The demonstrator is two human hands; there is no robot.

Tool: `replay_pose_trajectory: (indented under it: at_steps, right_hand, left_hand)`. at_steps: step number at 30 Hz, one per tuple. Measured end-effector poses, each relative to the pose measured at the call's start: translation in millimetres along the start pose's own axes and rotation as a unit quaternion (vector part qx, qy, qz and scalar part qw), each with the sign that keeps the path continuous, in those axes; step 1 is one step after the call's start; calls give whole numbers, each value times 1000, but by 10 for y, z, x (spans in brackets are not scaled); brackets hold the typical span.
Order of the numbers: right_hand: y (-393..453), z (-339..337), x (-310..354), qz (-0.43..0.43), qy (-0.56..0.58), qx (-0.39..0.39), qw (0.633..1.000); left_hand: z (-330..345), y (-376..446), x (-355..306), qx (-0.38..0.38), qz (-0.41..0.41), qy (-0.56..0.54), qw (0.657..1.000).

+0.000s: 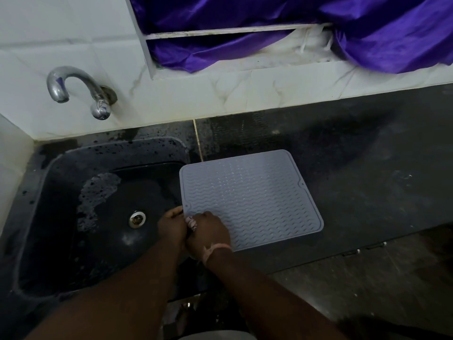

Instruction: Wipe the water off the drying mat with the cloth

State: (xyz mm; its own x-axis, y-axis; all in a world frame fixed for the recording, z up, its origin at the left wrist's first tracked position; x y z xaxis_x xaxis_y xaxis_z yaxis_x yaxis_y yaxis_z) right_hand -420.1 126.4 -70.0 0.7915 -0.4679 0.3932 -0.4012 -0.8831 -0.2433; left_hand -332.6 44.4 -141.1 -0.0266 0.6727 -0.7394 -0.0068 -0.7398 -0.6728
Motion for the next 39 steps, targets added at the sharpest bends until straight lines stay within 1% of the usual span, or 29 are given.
replay_pose_trajectory:
  at_steps: [2,4,6,7,9,10,11,13,15,19,23,26,27,29,30,31,32,34,35,37,39]
  right_hand:
    - [73,-94,-187,26,72,-8,997]
    - [155,-307,-639,103,85,-79,988]
    - [173,-558,-1198,189,52,-135,971]
    - [157,-669,-1485,235,28,-149,960]
    - [74,-899,-1971,315,-10,-168,934]
    - [59,-960,-2132,330,-31,-172,927]
    - [63,-992,-2198,331,-51,-169,927]
    - [92,-952,-2045,315,-69,-155,934]
    - [92,-823,-1724,293,-69,-139,943]
    - [-7,-465,-976,208,-55,-114,970]
    - [23,-42,-347,105,-41,-63,992]
    - [105,117,-68,23,3,-28,999]
    - [129,81,-63,14,45,-20,999]
    - [169,-61,-246,38,153,-16,987]
    - [188,-160,-438,61,162,-41,984]
    - [196,-299,-674,94,141,-78,982]
    - [192,-445,-948,137,112,-116,977]
    - [128,-722,-1541,236,46,-173,955]
    - [76,-864,-1809,280,19,-191,940]
    - [1,-1072,-2246,351,-9,-189,917]
    - [4,-1092,-2432,384,-5,-157,910]
  left_hand:
    - [-3,98,17,11,-14,5,1000]
    - [0,141,6,9,-20,19,1000]
    - [35,105,-53,-1,5,53,999]
    - [69,49,-94,4,27,72,997]
    - [156,-97,-190,32,74,116,990]
    - [195,-168,-228,52,99,138,984]
    - [220,-203,-243,67,121,162,977]
    - [224,-234,-259,71,150,199,966]
    - [212,-232,-263,52,156,185,969]
    - [163,-175,-233,26,118,84,989]
    - [73,-78,-153,-8,70,40,997]
    - [46,-72,-105,-7,43,17,999]
    - [28,-40,-93,-5,44,15,999]
    - [11,13,-88,-4,44,30,999]
    - [20,44,-93,-6,51,54,997]
    - [47,31,-125,-11,68,98,993]
    - [94,-31,-188,-14,96,165,981]
    - [245,-183,-302,-16,179,314,932]
    - [334,-255,-346,-8,222,356,908]
    - [514,-360,-370,35,271,402,874]
    - [621,-359,-318,74,272,429,858]
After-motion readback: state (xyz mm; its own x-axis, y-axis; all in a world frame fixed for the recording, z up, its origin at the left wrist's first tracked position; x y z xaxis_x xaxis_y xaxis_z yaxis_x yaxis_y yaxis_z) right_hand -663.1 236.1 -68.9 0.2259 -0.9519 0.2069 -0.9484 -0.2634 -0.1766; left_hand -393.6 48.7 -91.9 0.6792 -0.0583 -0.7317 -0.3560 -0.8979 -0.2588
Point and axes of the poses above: each hand's wrist, its own y-axis towards the middle knuckle, its own z-axis out of the palm, x = y × z, the point moved 5 cm from there along y, towards the middle knuckle, and after that the axes turned 9 degrees about -y, right-handed, at the moved point
